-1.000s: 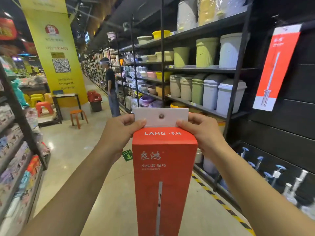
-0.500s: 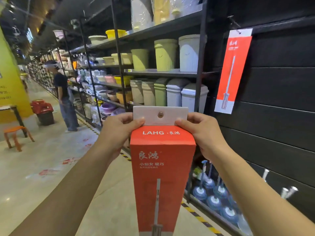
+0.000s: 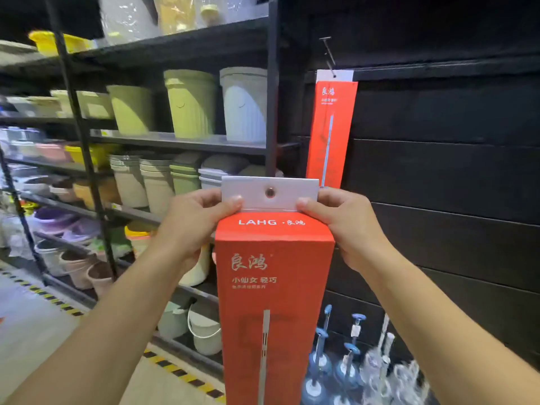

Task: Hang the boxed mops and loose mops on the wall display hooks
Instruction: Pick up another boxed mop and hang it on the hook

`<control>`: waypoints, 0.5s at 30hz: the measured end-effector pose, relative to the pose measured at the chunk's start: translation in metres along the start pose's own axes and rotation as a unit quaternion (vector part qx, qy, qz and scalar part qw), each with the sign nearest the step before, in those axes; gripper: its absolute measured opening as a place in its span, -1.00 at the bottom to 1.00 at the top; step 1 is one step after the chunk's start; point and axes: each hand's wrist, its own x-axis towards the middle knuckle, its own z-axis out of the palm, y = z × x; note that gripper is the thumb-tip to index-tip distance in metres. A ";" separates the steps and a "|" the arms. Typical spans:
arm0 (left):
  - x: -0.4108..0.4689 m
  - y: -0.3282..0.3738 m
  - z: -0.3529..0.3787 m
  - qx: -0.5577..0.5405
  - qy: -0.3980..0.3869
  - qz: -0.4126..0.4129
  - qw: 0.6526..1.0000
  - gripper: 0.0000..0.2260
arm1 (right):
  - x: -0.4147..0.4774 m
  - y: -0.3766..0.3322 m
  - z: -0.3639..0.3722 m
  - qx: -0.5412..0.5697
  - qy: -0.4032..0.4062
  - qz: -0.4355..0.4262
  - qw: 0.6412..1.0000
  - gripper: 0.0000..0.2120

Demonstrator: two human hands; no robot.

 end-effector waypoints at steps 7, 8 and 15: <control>0.118 -0.021 0.048 -0.013 -0.069 0.029 0.997 -0.92 | 0.090 0.027 -0.021 -0.034 0.067 0.004 0.997 -0.86; 0.133 -0.024 0.055 -0.008 -0.076 0.032 0.997 -0.91 | 0.102 0.030 -0.024 -0.034 0.076 0.003 0.997 -0.86; 0.226 -0.031 0.100 -0.007 -0.096 0.054 0.994 -0.93 | 0.185 0.047 -0.049 -0.047 0.103 -0.021 0.993 -0.85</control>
